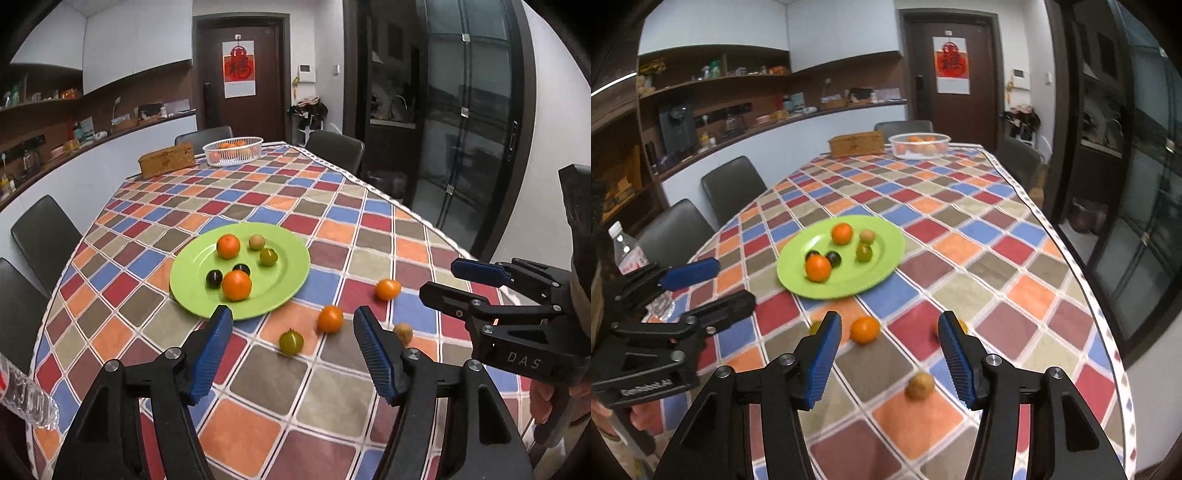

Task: Organize fruits
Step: 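Withdraw both open tools from the plate toward the remaining fruits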

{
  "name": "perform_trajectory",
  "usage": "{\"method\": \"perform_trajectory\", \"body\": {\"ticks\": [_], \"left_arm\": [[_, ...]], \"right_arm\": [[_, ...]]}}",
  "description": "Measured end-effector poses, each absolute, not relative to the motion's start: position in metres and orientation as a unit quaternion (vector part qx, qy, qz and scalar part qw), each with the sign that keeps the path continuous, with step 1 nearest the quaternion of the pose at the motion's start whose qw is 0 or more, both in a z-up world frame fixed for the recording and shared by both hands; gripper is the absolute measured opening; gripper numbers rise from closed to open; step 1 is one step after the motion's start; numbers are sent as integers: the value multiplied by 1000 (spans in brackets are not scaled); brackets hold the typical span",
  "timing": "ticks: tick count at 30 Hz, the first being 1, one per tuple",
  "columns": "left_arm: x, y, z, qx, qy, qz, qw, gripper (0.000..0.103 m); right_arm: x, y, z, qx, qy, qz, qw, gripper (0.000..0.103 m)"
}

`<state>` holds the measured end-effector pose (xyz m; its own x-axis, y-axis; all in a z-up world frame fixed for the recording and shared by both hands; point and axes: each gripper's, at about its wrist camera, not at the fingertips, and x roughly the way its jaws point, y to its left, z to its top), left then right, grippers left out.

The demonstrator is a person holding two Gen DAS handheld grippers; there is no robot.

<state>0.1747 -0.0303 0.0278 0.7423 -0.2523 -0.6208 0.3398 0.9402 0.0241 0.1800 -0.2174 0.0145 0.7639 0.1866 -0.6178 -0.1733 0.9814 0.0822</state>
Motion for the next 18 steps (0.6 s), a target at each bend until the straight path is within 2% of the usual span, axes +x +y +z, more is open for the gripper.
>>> {"method": "perform_trajectory", "body": {"ticks": [18], "left_arm": [[200, -32, -34, 97, 391, -171, 899, 68]], "right_arm": [[182, -226, -51, 34, 411, 45, 910, 55]]}}
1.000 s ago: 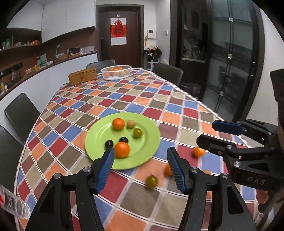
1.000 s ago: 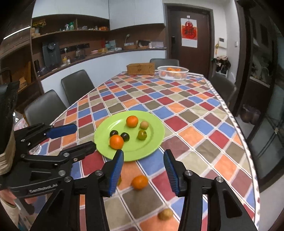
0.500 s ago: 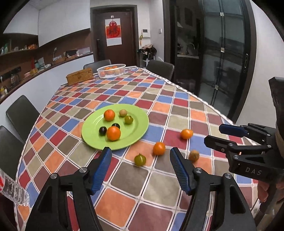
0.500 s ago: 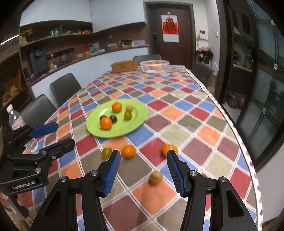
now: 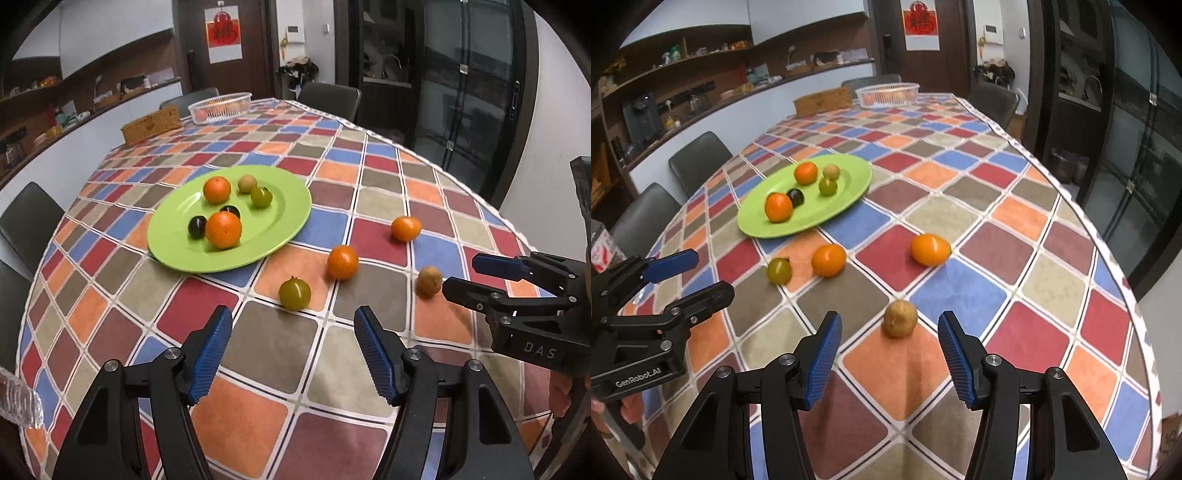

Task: Organize fruits
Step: 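Withdraw both open tools from the plate toward the remaining fruits, then grasp a green tomato with the left tool while the right tool grasps a brown kiwi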

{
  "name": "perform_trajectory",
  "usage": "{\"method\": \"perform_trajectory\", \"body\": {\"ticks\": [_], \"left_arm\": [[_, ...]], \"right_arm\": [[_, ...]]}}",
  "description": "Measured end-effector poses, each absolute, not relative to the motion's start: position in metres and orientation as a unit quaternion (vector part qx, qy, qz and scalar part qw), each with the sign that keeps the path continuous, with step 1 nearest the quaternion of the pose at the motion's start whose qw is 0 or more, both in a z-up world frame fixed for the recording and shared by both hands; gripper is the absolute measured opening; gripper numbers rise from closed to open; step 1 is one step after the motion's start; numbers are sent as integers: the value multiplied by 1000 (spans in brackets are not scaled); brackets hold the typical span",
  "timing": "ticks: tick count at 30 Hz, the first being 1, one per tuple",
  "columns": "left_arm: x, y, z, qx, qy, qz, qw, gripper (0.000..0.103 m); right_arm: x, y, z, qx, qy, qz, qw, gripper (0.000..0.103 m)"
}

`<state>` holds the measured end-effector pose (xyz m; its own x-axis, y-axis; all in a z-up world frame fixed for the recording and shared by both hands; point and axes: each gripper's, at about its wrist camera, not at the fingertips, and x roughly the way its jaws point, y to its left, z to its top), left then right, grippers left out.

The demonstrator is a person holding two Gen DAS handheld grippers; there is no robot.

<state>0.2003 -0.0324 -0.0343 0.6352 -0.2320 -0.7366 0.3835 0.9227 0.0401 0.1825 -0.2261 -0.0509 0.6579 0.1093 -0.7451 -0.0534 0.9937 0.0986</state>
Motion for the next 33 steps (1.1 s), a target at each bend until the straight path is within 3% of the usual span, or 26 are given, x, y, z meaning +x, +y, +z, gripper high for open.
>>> {"method": "perform_trajectory", "body": {"ticks": [15, 23, 33], "left_arm": [[247, -43, -68, 100, 434, -178, 877, 65], [263, -49, -76, 92, 448, -175, 872, 50], [268, -52, -84, 81, 460, -180, 866, 28]], "right_arm": [[205, -226, -73, 37, 439, 26, 897, 51], [211, -226, -82, 40, 451, 29, 891, 44], [215, -227, -86, 42, 457, 33, 888, 28]]}}
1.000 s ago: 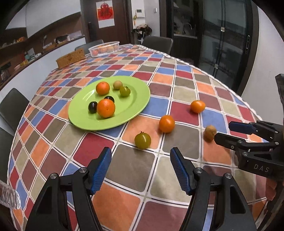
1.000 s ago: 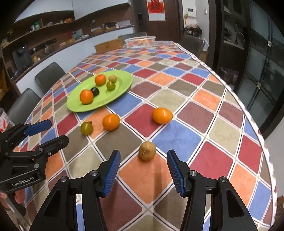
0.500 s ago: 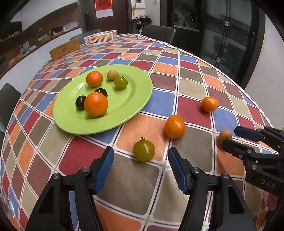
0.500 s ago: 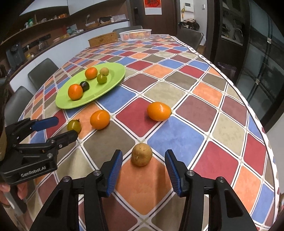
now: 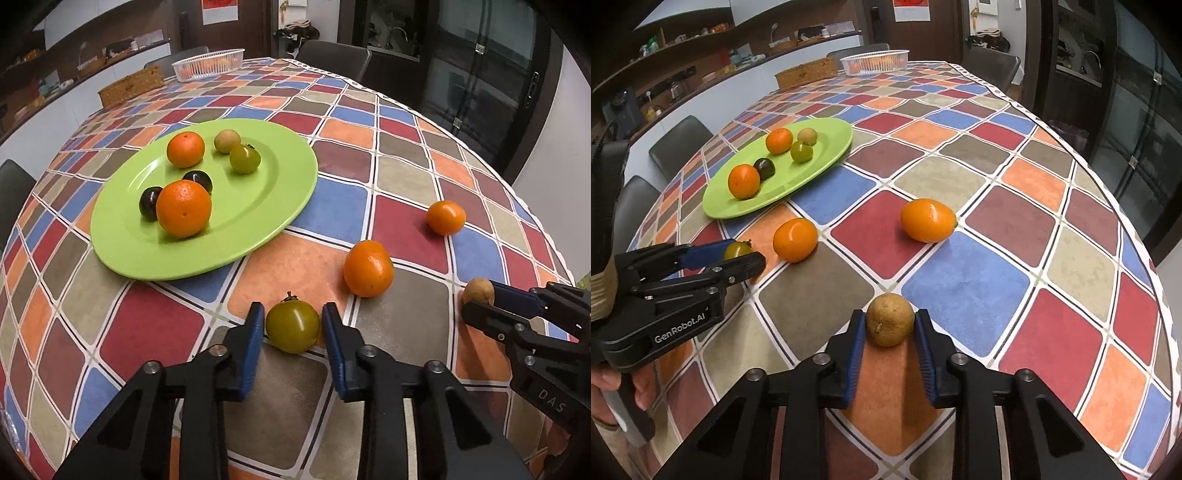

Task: Organize fruits
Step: 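Grasp a green tomato with the left tool while the right tool grasps a brown kiwi, then carry the green tomato and kiwi onto the green plate and open both tools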

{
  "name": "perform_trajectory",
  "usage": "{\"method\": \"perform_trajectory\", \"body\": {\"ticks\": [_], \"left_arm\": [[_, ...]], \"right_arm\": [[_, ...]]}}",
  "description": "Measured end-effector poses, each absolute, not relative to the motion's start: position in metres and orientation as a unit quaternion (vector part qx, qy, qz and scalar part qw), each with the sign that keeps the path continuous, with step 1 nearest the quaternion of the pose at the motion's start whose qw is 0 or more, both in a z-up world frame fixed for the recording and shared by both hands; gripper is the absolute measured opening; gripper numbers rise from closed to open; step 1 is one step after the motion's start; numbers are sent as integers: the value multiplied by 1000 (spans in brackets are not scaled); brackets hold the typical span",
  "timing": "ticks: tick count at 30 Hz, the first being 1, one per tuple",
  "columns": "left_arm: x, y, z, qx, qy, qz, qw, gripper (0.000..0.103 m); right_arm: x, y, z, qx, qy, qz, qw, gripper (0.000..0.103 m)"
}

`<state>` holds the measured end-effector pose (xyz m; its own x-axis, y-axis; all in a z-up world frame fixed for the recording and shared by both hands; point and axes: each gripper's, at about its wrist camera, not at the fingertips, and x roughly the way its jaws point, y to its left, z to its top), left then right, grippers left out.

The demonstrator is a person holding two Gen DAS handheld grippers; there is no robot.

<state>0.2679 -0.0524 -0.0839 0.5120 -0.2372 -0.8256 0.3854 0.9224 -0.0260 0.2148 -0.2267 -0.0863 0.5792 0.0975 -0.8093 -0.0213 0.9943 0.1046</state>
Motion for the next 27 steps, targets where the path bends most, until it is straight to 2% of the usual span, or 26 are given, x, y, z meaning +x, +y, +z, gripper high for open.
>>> {"method": "perform_trajectory", "body": {"ticks": [9, 27], "left_arm": [[257, -51, -74, 80, 443, -182, 874, 27], [209, -36, -16, 62, 381, -182, 904, 27]], "right_arm": [[211, -226, -79, 44, 445, 43, 893, 28], [188, -211, -32, 33, 389, 89, 917, 27]]}}
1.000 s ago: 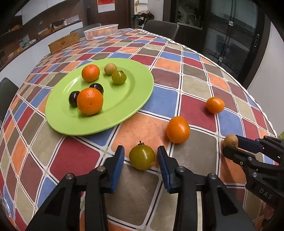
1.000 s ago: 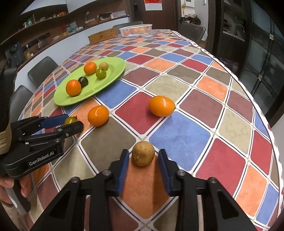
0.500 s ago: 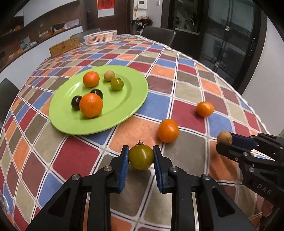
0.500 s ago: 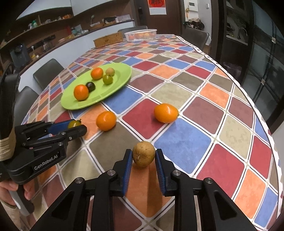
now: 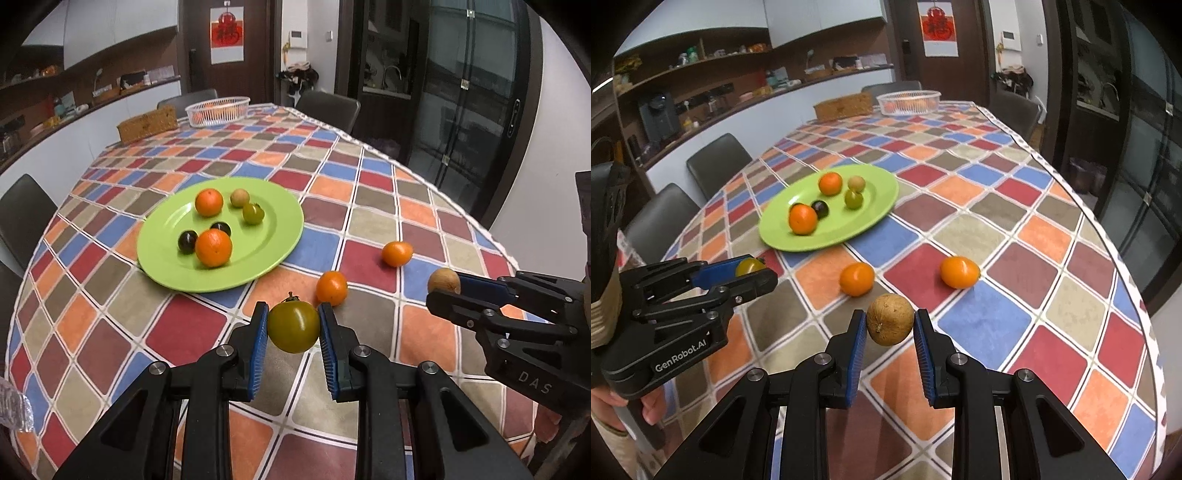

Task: Organize fruits
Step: 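Carry the green tomato and kiwi onto the green plate and open both tools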

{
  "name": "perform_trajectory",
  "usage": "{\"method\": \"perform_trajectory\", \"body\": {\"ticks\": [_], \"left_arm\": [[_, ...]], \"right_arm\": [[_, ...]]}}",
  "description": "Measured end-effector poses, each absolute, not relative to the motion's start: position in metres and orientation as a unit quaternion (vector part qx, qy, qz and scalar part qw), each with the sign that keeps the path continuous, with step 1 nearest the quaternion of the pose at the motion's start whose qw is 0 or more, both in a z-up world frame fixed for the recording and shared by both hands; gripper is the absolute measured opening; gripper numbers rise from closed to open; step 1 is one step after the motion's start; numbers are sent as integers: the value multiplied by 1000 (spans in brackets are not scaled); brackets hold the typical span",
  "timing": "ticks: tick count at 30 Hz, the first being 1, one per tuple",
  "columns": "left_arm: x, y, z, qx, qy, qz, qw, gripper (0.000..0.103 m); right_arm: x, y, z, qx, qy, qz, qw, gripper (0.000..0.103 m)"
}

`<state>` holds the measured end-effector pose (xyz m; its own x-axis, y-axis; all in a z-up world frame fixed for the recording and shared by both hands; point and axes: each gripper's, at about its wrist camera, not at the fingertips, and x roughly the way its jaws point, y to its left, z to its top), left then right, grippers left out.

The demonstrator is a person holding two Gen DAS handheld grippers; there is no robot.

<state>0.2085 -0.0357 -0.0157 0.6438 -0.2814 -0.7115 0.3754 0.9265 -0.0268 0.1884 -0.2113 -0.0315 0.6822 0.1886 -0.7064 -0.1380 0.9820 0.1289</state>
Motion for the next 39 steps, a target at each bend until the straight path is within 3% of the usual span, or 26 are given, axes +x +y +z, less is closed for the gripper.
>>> {"method": "perform_trajectory", "body": {"ticks": [21, 39], "left_arm": [[203, -4, 37, 49, 322, -150, 933, 27], [281, 14, 29, 34, 328, -154, 931, 27]], "right_arm": [[203, -180, 31, 16, 323, 155, 933, 27], [282, -159, 24, 1, 354, 191, 916, 27]]}}
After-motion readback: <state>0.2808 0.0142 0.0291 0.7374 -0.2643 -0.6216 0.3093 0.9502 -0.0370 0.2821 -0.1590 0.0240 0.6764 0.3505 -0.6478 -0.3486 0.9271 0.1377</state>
